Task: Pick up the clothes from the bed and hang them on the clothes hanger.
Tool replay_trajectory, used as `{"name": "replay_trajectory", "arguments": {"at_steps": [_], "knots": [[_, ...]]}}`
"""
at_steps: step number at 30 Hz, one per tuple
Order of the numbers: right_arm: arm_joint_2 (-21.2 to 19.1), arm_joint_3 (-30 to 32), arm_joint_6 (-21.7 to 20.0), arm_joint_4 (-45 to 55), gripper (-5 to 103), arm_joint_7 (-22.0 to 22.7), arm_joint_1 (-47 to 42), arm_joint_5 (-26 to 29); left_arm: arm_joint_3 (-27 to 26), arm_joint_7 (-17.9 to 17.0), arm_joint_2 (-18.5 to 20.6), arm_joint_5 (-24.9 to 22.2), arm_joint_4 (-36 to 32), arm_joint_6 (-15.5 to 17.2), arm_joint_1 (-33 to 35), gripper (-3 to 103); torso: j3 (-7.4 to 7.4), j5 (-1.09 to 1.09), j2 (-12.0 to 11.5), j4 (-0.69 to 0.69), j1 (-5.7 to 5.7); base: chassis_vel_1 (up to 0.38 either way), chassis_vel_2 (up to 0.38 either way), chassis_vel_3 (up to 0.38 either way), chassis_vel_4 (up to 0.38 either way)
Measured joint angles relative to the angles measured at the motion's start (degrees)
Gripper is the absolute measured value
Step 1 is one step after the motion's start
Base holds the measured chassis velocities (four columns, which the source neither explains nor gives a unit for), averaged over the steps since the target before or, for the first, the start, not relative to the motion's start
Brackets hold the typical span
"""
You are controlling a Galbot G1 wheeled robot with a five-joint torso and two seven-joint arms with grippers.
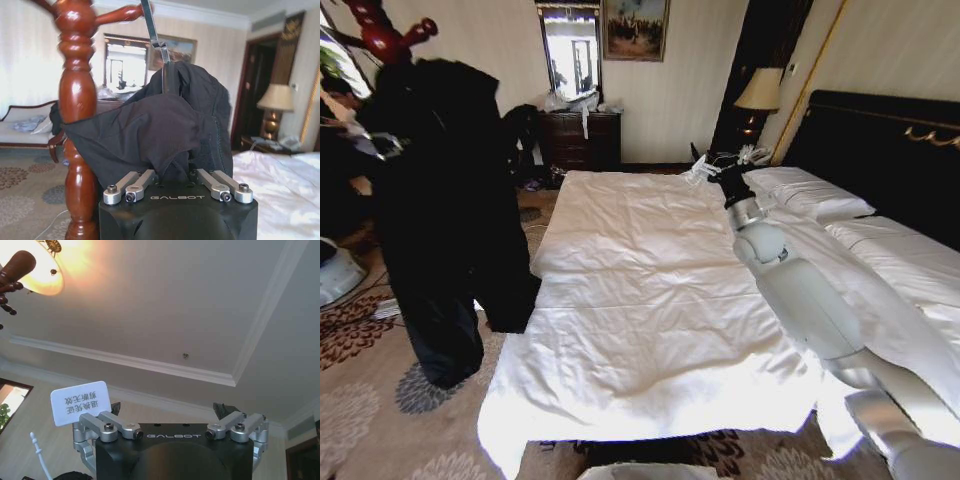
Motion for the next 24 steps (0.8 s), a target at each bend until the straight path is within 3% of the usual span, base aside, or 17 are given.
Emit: {"name": "replay_trajectory", "arguments": {"at_steps": [3, 5, 7, 13, 19, 22, 24], "knots": [[0.7, 0.9, 0.1, -0.3, 100, 0.2, -0.9, -0.1, 4.3, -0.1, -3.5, 2.1, 1.4, -1.9, -3.3, 19, -0.01, 0.02, 0.0, 0.07, -0.01, 0.0, 0.0, 0.0, 0.0], [1.6, 1.4, 0.1, -1.1, 100, 0.6, -1.5, -0.6, 13.1, 0.6, -7.1, 5.3, 4.7, -3.9, -9.4, 19, 0.0, -0.03, 0.0, 0.01, -0.01, 0.0, 0.0, 0.0, 0.0], [2.3, 1.6, 0.1, -1.5, 100, 0.9, -1.9, -0.9, 18.2, 0.8, -9.6, 6.1, 7.2, -4.5, -13.9, 19, 0.02, -0.02, 0.0, -0.02, 0.03, 0.0, 0.0, 0.0, 0.0], [2.4, 1.7, 0.1, -1.6, 100, 1.3, -2.8, -1.5, 26.7, 0.1, -13.9, 6.3, 11.4, -4.4, -24.9, 19, 0.01, 0.0, 0.0, -0.01, 0.01, 0.0, 0.0, 0.0, 0.0], [1.6, 1.9, 0.2, -1.4, 100, 1.3, -3.1, -1.6, 39.7, -2.5, -14.7, 5.9, 16.8, 0.5, -41.9, 19, 0.01, 0.02, 0.0, -0.03, 0.02, 0.0, 0.0, 0.0, 0.0], [1.5, 2.1, 0.2, -1.0, 100, 1.3, -3.1, -1.5, 47.1, -2.6, -15.4, 5.3, 22.0, 3.0, -53.0, 19, 0.0, 0.02, 0.0, 0.05, 0.01, 0.0, 0.0, 0.0, 0.0], [1.5, 2.2, 0.2, -0.8, 100, 1.3, -3.2, -1.5, 49.9, -2.5, -16.2, 5.0, 24.3, 3.7, -56.8, 19, -0.01, 0.03, 0.0, 0.05, 0.0, 0.0, 0.0, 0.0, 0.0]]}}
